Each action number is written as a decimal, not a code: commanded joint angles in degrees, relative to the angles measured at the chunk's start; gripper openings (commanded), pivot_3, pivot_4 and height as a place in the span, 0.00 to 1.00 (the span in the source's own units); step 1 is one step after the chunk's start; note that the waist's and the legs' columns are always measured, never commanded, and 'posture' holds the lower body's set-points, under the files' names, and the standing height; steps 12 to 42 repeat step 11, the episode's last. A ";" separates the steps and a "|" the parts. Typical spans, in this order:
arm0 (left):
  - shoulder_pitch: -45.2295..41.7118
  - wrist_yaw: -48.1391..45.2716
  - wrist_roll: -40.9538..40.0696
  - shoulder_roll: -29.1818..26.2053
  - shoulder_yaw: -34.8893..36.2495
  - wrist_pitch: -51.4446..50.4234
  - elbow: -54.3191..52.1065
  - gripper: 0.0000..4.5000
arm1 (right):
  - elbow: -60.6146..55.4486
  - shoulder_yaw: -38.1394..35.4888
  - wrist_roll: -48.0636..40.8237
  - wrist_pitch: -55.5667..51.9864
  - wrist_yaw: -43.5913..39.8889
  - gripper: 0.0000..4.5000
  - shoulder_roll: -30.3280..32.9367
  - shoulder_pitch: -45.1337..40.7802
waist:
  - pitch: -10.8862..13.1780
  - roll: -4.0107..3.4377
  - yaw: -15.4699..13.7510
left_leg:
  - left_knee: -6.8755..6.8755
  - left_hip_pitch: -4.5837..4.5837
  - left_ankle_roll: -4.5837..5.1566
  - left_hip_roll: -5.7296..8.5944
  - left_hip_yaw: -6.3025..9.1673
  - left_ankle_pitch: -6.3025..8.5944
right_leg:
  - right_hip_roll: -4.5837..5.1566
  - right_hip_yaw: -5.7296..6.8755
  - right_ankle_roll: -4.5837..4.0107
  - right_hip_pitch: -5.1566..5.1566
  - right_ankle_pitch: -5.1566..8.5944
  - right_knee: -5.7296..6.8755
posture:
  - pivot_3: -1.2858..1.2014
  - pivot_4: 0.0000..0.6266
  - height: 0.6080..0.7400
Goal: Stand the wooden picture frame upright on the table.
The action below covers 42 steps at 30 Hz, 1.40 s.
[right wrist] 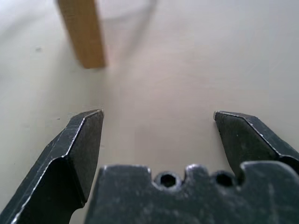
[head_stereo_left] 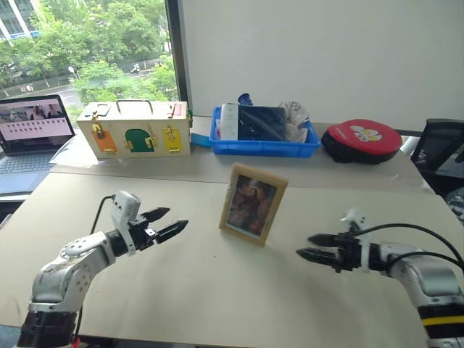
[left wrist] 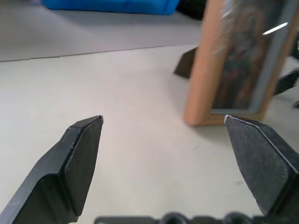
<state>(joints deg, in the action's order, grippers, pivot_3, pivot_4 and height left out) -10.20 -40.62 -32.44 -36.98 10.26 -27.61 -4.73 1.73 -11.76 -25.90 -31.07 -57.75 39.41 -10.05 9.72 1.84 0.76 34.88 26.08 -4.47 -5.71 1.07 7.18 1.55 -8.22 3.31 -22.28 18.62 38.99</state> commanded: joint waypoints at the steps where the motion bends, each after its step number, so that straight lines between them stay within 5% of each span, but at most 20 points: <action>1: -0.34 2.29 6.82 1.44 -0.70 8.55 0.58 1.00 | -10.06 -7.84 -2.48 8.49 4.82 0.98 -3.92 4.24 | 0.00 0.00 0.27 | -0.02 0.00 0.00 0.00 0.01 0.00 | -0.01 0.00 0.00 -0.01 0.00 0.00 | 0.52 0.24 0.73; 10: -3.33 2.41 12.09 4.44 -3.41 12.21 2.80 1.00 | -21.96 -7.73 0.57 11.94 16.54 0.98 -12.03 14.44 | -0.02 -0.01 0.06 | 0.04 0.01 0.00 0.00 0.01 0.00 | 0.01 -0.01 0.01 0.04 -0.01 0.03 | 0.52 0.24 0.73; 42: -3.51 1.22 12.32 3.79 -4.18 11.03 2.83 1.00 | -21.58 -7.32 0.91 12.46 16.75 0.98 -12.13 14.46 | -0.02 -0.01 0.06 | 0.06 0.01 0.00 0.00 0.01 0.00 | 0.01 0.00 0.02 0.04 -0.01 0.03 | 0.52 0.24 0.73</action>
